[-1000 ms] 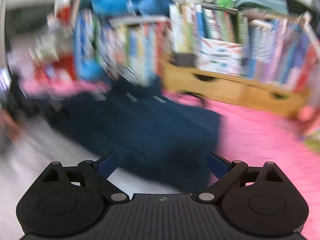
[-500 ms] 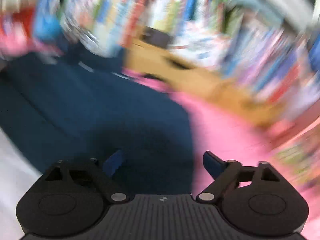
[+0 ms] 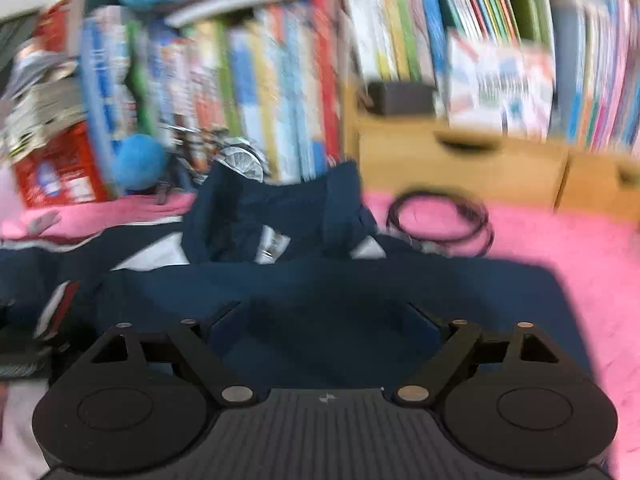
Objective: Fold clothes
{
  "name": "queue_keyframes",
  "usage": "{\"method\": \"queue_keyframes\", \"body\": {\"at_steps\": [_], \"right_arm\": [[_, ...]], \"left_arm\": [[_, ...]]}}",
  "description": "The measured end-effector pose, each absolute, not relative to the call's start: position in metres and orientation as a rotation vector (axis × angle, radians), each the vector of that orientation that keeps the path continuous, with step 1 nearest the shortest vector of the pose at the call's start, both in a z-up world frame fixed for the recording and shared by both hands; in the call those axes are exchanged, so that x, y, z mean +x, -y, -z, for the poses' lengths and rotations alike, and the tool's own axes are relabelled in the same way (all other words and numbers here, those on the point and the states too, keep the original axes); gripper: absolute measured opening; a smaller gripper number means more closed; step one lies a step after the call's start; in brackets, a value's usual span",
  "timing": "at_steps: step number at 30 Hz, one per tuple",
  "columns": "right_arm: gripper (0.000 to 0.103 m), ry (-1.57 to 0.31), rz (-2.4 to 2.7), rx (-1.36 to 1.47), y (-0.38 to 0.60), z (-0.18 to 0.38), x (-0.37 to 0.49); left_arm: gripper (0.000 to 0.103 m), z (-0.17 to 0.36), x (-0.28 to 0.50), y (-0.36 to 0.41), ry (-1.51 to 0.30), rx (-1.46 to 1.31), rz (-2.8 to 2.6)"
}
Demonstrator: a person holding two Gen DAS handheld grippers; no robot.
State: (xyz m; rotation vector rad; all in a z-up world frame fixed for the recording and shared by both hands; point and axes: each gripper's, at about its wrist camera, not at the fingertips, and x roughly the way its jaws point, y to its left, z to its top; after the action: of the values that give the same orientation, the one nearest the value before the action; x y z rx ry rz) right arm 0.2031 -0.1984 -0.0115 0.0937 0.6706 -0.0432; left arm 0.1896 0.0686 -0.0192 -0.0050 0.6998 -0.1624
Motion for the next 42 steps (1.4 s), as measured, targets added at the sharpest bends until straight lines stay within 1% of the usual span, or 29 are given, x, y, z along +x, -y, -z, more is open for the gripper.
{"method": "queue_keyframes", "body": {"at_steps": [1, 2, 3, 5, 6, 7, 8, 9, 12, 15, 16, 17, 19, 21, 24, 27, 31, 37, 42], "right_arm": [[0.084, -0.672, 0.107, 0.076, 0.210, 0.018, 0.207], [0.087, -0.673, 0.170, 0.059, 0.222, 0.025, 0.210], [0.093, -0.675, 0.249, 0.061, 0.234, 0.025, 0.212], [0.092, -0.687, 0.453, 0.053, 0.250, 0.018, 0.211], [0.086, -0.684, 0.501, 0.006, 0.246, 0.011, 0.207], [0.086, -0.671, 0.498, -0.041, 0.240, 0.005, 0.200], [0.089, -0.656, 0.451, -0.049, 0.232, -0.001, 0.190], [0.093, -0.640, 0.375, -0.033, 0.224, -0.006, 0.179], [0.099, -0.638, 0.183, 0.020, 0.204, -0.008, 0.158], [0.100, -0.687, 0.174, 0.017, 0.201, 0.015, 0.162], [0.099, -0.703, 0.191, 0.021, 0.201, 0.017, 0.161], [0.095, -0.700, 0.193, 0.039, 0.202, 0.013, 0.154], [0.095, -0.672, 0.163, 0.074, 0.201, 0.003, 0.132], [0.096, -0.656, 0.126, 0.070, 0.197, -0.008, 0.104], [0.099, -0.650, 0.080, 0.055, 0.186, -0.025, 0.059], [0.100, -0.630, 0.037, 0.075, 0.176, -0.037, 0.008], [0.101, -0.628, 0.005, 0.089, 0.166, -0.031, -0.064], [0.101, -0.655, -0.001, 0.024, 0.141, -0.014, -0.170], [0.102, -0.662, -0.004, 0.068, 0.136, -0.010, -0.242]], "left_arm": [[0.095, 0.019, 0.190, -0.069, -0.701, -0.008, 0.167], [0.096, 0.020, 0.190, -0.068, -0.703, -0.003, 0.168], [0.096, 0.020, 0.190, -0.067, -0.704, 0.006, 0.168], [0.096, 0.021, 0.190, -0.065, -0.705, 0.018, 0.164], [0.096, 0.021, 0.190, -0.065, -0.705, 0.020, 0.163], [0.096, 0.021, 0.190, -0.066, -0.703, 0.009, 0.167], [0.096, 0.020, 0.190, -0.068, -0.699, -0.006, 0.173], [0.096, 0.020, 0.190, -0.070, -0.696, -0.022, 0.178], [0.097, 0.019, 0.191, -0.076, -0.686, -0.067, 0.194], [0.095, 0.012, 0.190, -0.089, -0.684, -0.106, 0.173], [0.095, 0.006, 0.186, -0.091, -0.687, -0.097, 0.150], [0.095, 0.000, 0.179, -0.094, -0.677, -0.095, 0.131], [0.095, -0.013, 0.154, -0.095, -0.657, -0.090, 0.099], [0.095, -0.023, 0.127, -0.089, -0.675, -0.080, 0.098], [0.095, -0.032, 0.076, -0.069, -0.685, -0.043, 0.146], [0.095, -0.033, 0.021, -0.043, -0.673, 0.042, 0.173], [0.095, -0.026, -0.051, -0.022, -0.699, 0.091, 0.187], [0.095, -0.024, -0.146, -0.021, -0.731, 0.148, 0.212], [0.095, -0.027, -0.181, -0.027, -0.756, 0.128, 0.191]]}}
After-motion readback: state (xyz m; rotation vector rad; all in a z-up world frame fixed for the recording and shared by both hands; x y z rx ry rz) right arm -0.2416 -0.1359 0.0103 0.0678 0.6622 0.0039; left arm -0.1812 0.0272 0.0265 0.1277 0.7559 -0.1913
